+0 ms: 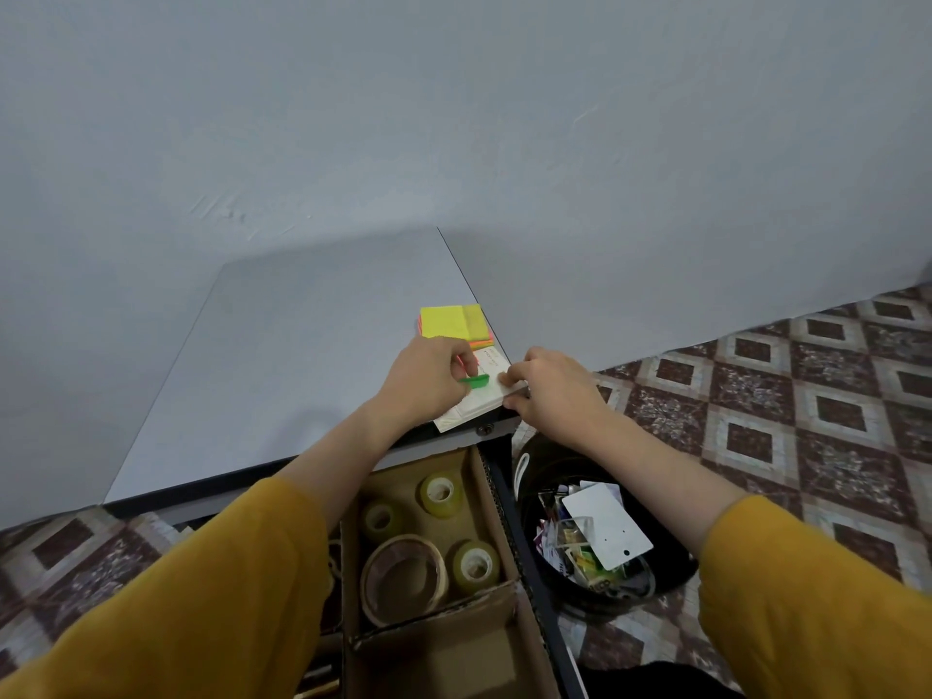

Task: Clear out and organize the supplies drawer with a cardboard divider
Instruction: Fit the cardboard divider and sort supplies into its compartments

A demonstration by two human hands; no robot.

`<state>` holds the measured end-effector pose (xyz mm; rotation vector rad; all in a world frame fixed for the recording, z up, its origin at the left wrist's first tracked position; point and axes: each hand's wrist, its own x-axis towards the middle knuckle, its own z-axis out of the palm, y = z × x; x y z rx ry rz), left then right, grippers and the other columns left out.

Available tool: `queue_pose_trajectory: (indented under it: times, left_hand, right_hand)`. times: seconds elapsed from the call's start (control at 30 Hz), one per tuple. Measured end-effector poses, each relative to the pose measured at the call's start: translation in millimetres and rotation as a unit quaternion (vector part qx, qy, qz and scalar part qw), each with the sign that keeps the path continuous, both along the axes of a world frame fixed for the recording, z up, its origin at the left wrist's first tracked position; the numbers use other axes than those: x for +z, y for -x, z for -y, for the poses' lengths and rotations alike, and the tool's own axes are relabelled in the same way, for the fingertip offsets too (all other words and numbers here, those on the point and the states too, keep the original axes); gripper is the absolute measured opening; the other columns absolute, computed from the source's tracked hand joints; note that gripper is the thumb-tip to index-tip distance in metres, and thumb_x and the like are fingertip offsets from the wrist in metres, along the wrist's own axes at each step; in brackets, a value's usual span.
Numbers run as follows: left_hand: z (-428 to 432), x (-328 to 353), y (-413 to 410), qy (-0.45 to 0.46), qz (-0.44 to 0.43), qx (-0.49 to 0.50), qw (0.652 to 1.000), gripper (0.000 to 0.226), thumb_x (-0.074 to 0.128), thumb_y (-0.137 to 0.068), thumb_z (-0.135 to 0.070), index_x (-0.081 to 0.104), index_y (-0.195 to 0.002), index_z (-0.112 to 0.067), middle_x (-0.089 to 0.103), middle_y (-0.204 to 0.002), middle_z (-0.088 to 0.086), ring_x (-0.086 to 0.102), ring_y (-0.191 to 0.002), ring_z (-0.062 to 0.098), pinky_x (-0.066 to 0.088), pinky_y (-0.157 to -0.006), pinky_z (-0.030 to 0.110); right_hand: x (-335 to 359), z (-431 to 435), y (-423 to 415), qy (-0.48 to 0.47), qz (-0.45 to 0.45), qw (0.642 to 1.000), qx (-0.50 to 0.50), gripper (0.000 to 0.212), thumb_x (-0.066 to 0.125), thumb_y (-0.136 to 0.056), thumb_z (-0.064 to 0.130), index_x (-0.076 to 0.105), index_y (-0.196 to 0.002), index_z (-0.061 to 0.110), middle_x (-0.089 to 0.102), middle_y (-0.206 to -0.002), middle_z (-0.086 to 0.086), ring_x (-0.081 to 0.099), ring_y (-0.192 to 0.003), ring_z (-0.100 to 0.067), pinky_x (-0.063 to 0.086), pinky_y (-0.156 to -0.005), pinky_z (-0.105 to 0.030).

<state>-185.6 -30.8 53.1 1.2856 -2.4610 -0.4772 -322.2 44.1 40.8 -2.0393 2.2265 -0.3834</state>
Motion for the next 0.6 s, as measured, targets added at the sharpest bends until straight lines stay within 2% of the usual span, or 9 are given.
queue_pose_trajectory:
  times: [0.1, 0.23, 0.33, 0.5, 0.6]
  left_hand:
    - [1.3, -3.2, -3.4, 0.005, -0.013, -0.007, 1.000, 0.019, 0.068, -0.076, -0.003, 0.068, -0.092, -0.012, 0.054, -0.074, -0.007, 0.048, -0.068, 0.007, 0.032, -0.058, 0.006]
    - [3.6, -2.3, -3.4, -0.005, 0.005, -0.020, 1.000, 0.026, 0.074, -0.076, -0.011, 0.069, -0.102, -0.011, 0.063, -0.088, 0.000, 0.053, -0.078, 0.011, 0.037, -0.065, 0.015]
    - [2.8, -3.5, -2.9, 0.021, 0.019, -0.018, 0.999, 0.027, 0.070, -0.082, -0.015, 0.070, -0.108, -0.011, 0.070, -0.100, 0.005, 0.060, -0.090, 0.017, 0.041, -0.078, 0.020]
    - [-0.8, -3.5, -3.7, 0.078, 0.059, -0.038, 0.994, 0.027, 0.059, -0.090, -0.021, 0.067, -0.116, -0.015, 0.069, -0.109, 0.006, 0.058, -0.099, 0.023, 0.037, -0.078, 0.024]
    - [-2.2, -3.9, -3.7, 0.106, 0.078, -0.053, 0.990, 0.027, 0.056, -0.092, -0.020, 0.067, -0.115, -0.014, 0.069, -0.111, 0.006, 0.058, -0.101, 0.024, 0.038, -0.080, 0.026]
  right_hand:
    - [0.5, -0.2, -0.5, 0.000, -0.001, 1.000, 0.003, 0.036, 0.056, -0.091, 0.029, 0.058, -0.126, 0.020, 0.053, -0.117, -0.008, 0.053, -0.108, -0.027, 0.040, -0.082, -0.029]
    - [0.6, -0.5, -0.7, 0.001, -0.005, 1.000, 0.004, 0.036, 0.056, -0.092, 0.028, 0.058, -0.126, 0.019, 0.053, -0.117, -0.009, 0.053, -0.107, -0.028, 0.040, -0.082, -0.030]
    - [0.9, -0.7, -0.3, 0.000, -0.003, 1.000, 0.002, 0.036, 0.056, -0.092, 0.028, 0.058, -0.126, 0.019, 0.053, -0.117, -0.009, 0.053, -0.108, -0.028, 0.039, -0.083, -0.030]
    - [1.1, -1.5, -0.1, 0.001, -0.006, 1.000, 0.003, 0.036, 0.055, -0.092, 0.029, 0.059, -0.126, 0.019, 0.054, -0.116, -0.008, 0.054, -0.106, -0.027, 0.039, -0.080, -0.028]
    - [3.8, -2.5, -1.7, -0.011, -0.010, 1.000, 0.004, 0.042, 0.058, -0.089, 0.042, 0.060, -0.124, 0.019, 0.054, -0.114, -0.008, 0.054, -0.106, -0.026, 0.039, -0.079, -0.029]
